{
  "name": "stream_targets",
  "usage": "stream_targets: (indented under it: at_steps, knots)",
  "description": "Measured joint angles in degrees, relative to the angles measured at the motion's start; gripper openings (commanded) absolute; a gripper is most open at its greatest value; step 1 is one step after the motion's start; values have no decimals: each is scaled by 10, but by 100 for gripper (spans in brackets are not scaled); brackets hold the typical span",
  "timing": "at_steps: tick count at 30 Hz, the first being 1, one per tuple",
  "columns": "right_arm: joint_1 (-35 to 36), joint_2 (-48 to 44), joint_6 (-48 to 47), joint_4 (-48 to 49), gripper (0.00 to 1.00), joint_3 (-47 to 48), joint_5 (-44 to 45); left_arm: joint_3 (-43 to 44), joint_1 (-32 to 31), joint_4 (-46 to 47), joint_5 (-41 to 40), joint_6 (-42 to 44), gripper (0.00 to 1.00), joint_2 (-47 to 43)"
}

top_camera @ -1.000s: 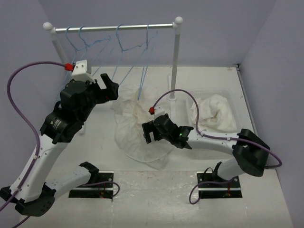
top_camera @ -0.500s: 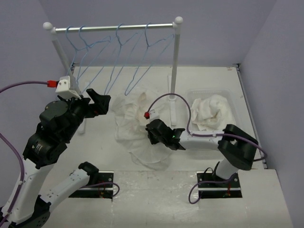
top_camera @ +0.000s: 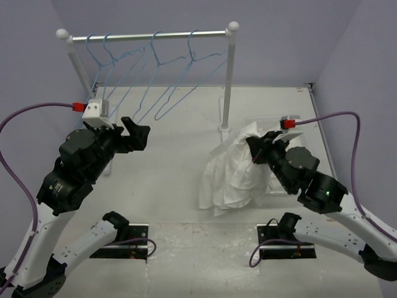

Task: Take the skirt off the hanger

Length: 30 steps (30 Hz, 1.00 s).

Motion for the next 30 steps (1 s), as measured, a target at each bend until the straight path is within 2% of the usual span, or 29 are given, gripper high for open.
stream_targets:
  at_steps: [6, 11, 17, 25, 27, 30]
  knots:
    - [-137, 12, -75, -38, 0, 136, 45, 0, 0, 5, 0, 4, 100, 1]
    - [-167, 22, -103, -71, 0, 239, 56, -4, 0, 17, 0, 4, 100, 5]
    - [-173, 30, -135, -97, 0, 317, 88, -8, 0, 31, 0, 12, 100, 22]
    - [-192, 47, -179, -108, 0, 318, 157, -16, 0, 33, 0, 16, 100, 32]
    - [-217, 48, -176, -108, 0, 289, 155, -16, 0, 34, 0, 16, 100, 35]
    - [-294, 48, -145, -111, 0, 230, 91, -16, 0, 34, 0, 16, 100, 44]
